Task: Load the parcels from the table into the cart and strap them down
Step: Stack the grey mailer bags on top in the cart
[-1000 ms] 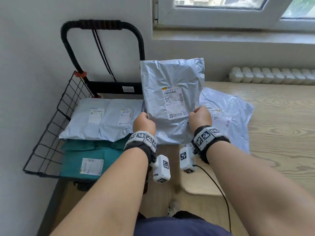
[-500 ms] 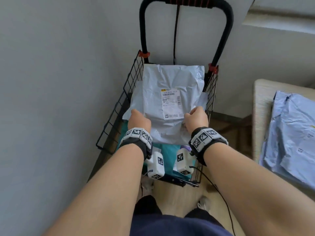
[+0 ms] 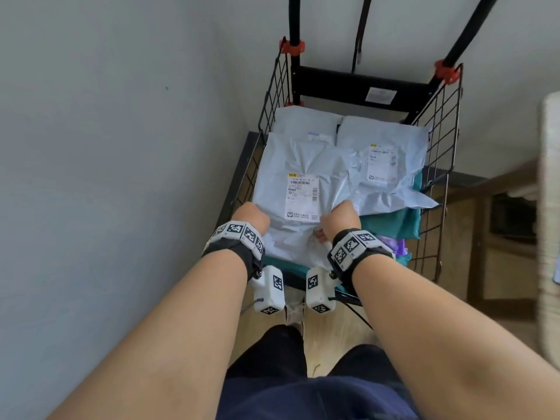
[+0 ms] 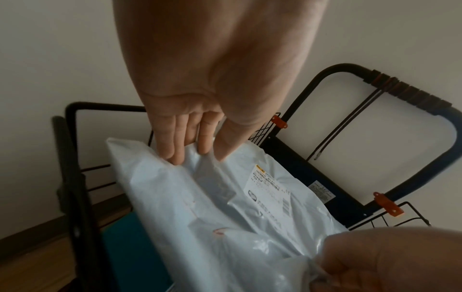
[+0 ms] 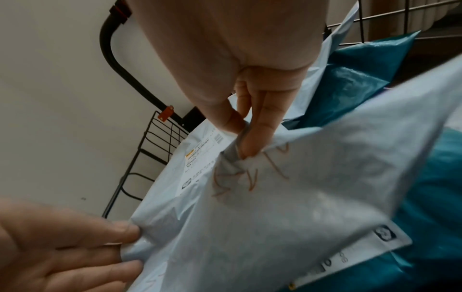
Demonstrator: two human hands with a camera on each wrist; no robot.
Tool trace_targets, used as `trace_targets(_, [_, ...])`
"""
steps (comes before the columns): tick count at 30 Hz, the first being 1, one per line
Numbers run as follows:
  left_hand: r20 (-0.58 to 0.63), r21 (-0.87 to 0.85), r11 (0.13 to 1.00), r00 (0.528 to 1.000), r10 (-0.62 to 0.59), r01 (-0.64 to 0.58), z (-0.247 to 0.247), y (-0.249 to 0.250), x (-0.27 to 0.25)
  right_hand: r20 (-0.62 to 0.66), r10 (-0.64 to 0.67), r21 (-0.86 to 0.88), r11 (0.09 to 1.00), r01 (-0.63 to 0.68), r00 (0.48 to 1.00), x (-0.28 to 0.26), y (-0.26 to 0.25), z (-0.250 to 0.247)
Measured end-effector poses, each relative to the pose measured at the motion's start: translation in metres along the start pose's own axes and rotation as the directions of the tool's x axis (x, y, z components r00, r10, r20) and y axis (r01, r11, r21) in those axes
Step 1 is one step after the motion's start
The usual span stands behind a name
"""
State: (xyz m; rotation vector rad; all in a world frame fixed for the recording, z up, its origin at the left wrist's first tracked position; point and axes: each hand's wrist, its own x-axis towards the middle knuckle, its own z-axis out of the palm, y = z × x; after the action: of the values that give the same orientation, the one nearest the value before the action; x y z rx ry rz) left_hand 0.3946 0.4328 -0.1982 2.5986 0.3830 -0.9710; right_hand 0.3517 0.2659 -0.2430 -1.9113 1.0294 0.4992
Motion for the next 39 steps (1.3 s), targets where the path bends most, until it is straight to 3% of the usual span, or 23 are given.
trace_targets(4, [0.082, 0.126, 0.992, 0.996, -0.021, 0.011, 0.002, -0.011, 0.004, 0.064, -0.025, -0.074, 0.997, 0.03, 0.998, -0.001, 0.007, 0.012])
trace_targets(11, [0.049, 0.207, 0.978, 0.998, -0.038, 0.027, -0.002, -0.011, 0.001, 0.14, -0.058, -0.273, 0.957, 0.095, 0.988, 0.002, 0.009, 0.008])
trace_targets(20, [-0.063, 0.196, 0.962, 0.977, 0.203, -0.187, -0.008, 0.04, -0.02, 0.05, -0.079, -0.31, 0.947, 0.09, 0.996, -0.008, -0.006, -0.047])
trace_targets(27, [-0.061, 0.237, 0.909, 0.929, 0.366, -0.342, 0.002, 0.107, -0.043, -0.185, -0.126, -0.246, 0.966, 0.078, 0.975, -0.017, 0.006, -0.123])
trace_targets(30, [-0.036, 0.247, 0.862, 0.885, 0.464, -0.442, 0.017, 0.14, -0.058, -0.292, -0.128, -0.16, 0.984, 0.083, 0.948, -0.02, 0.025, -0.162])
trace_targets(34, [0.003, 0.285, 0.788, 0.822, 0.569, -0.546, 0.042, 0.182, -0.083, -0.439, -0.065, -0.045, 0.998, 0.051, 0.896, -0.023, 0.06, -0.211])
trace_targets(39, [0.068, 0.326, 0.696, 0.75, 0.658, -0.64, 0.087, 0.239, -0.126, -0.524, 0.024, 0.05, 0.999, 0.003, 0.851, -0.028, 0.113, -0.268])
